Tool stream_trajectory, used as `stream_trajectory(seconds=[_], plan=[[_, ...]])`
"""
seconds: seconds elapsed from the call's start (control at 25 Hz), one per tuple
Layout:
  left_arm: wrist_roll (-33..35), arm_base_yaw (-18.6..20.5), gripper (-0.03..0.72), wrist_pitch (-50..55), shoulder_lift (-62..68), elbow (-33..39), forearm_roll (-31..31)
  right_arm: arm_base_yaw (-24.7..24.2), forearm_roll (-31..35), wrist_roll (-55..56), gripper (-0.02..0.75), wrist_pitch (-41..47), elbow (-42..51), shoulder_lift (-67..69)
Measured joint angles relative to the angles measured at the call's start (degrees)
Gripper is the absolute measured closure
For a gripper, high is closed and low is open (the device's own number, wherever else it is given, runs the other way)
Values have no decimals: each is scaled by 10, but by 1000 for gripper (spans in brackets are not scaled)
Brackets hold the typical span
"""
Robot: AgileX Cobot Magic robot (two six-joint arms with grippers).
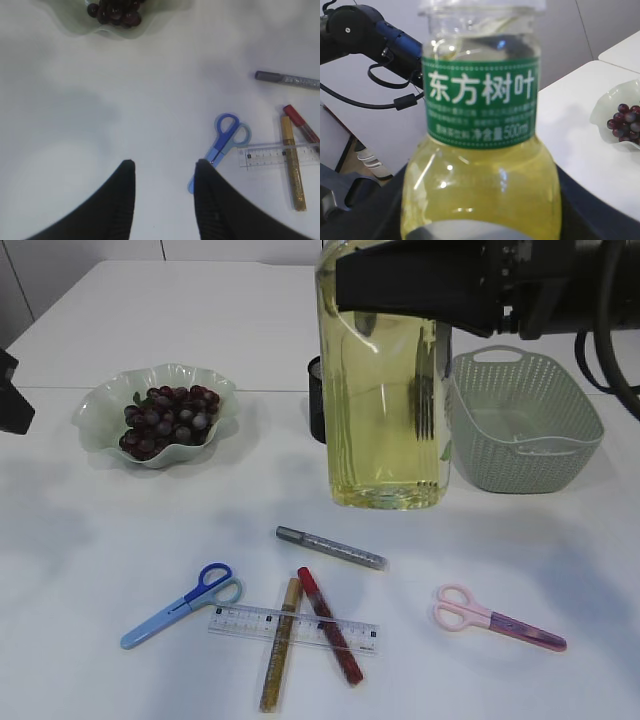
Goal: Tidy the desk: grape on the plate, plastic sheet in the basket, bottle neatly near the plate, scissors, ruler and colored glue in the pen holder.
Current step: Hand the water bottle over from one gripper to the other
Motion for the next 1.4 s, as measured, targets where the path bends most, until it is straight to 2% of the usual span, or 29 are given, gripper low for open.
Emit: stream_trajectory(seconds=[0.16,0.36,0.52,0.68,0.76,0.84,0.92,1.12,1.24,1.4], plan=[[0,0,399,-57,0,15,-15,0,1,0,255,0,0,0],[6,-4,399,-216,-11,92,-41,0,3,0,256,-1,0,0],[17,-40,399,-379,-38,178,-51,0,3,0,256,-1,0,0],[20,-90,399,-586,-57,272,-52,0,3,-1,256,-7,0,0],[0,-112,399,-672,-59,310,-53,0,3,-1,257,-11,0,0],[-48,-130,399,-712,-59,335,-47,0,3,-1,257,-14,0,0],[-128,-143,399,-746,-59,344,3,0,3,-1,257,-16,0,0],[-360,-152,399,-900,-59,348,248,0,4,-15,258,-28,0,0],[-446,-152,399,-965,-60,348,381,0,5,-26,258,-28,0,0],[-528,-152,399,-1016,-60,348,504,0,8,-45,258,-27,0,0]])
